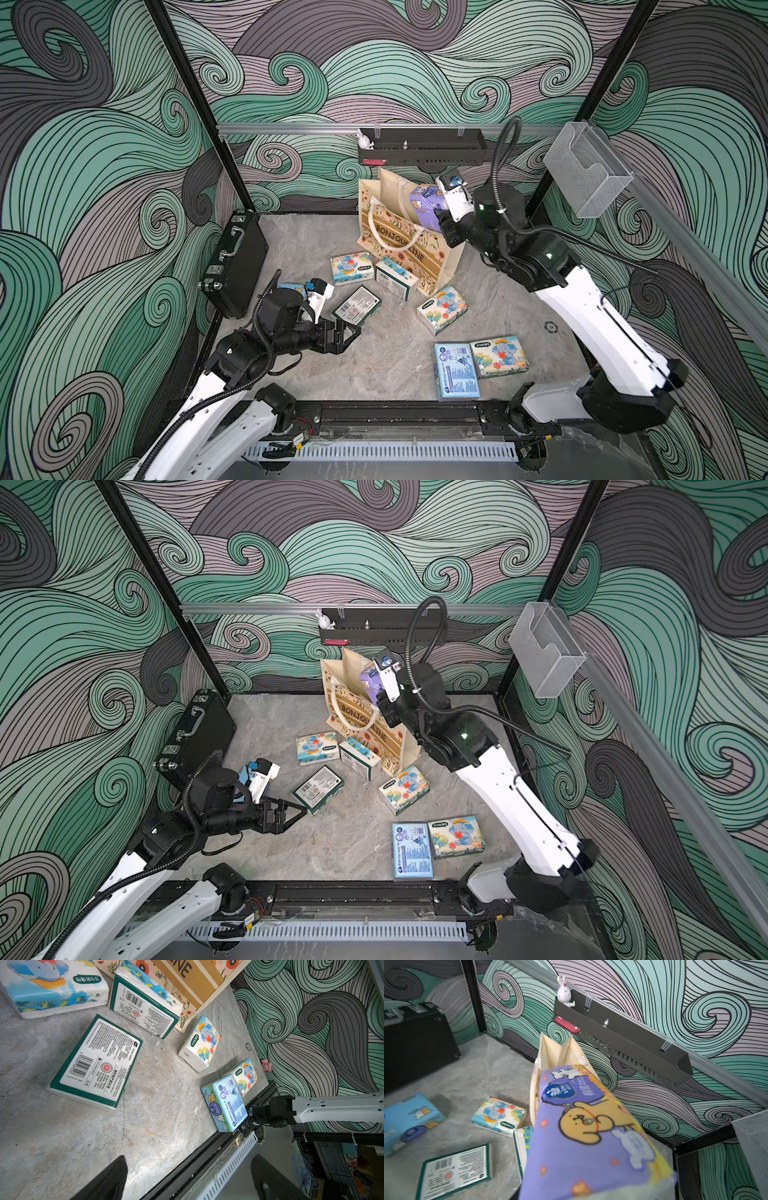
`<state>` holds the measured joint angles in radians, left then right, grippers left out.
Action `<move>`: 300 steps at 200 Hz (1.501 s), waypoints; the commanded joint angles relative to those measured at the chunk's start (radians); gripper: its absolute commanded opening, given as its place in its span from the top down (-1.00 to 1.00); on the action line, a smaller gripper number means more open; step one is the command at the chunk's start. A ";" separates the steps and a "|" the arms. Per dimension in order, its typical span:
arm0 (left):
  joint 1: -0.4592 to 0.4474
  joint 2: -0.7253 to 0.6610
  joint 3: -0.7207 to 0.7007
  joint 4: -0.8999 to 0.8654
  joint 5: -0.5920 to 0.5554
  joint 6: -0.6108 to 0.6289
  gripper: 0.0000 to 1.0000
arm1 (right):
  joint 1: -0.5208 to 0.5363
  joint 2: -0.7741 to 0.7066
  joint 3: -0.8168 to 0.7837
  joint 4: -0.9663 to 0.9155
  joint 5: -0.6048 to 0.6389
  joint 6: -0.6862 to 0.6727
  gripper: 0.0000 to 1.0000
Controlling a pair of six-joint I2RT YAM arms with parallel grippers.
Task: Put tissues into the canvas bag
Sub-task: Place the pack of facial tissues in the canvas bag, then move the pack of facial tissues to the center of the board.
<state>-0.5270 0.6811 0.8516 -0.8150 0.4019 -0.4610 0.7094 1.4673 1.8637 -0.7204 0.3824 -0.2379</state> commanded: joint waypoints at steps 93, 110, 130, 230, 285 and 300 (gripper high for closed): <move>0.010 -0.002 -0.012 0.028 0.074 0.027 -0.89 | -0.093 0.268 0.224 -0.120 0.024 -0.066 -0.01; 0.010 0.002 -0.011 0.028 0.074 0.027 -0.89 | -0.102 0.268 0.231 -0.132 0.059 -0.053 -0.37; 0.010 0.008 -0.013 0.029 0.075 0.027 -0.89 | -0.120 0.268 0.269 -0.180 0.087 -0.011 -0.76; 0.010 0.057 -0.018 0.029 0.064 0.021 -0.89 | -0.123 -0.163 -0.190 -0.160 -0.189 0.286 -0.91; -0.013 0.129 -0.092 0.177 0.155 -0.108 -0.80 | -0.124 -0.550 -0.889 -0.035 -0.381 0.797 -0.99; -0.038 0.141 -0.167 0.319 0.174 -0.204 -0.79 | -0.123 -0.610 -1.018 -0.077 -0.433 0.969 -0.99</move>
<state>-0.5358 0.8047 0.7612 -0.6788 0.5144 -0.5217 0.5858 0.9375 1.0073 -0.7921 0.0666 0.3656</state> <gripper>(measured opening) 0.897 0.996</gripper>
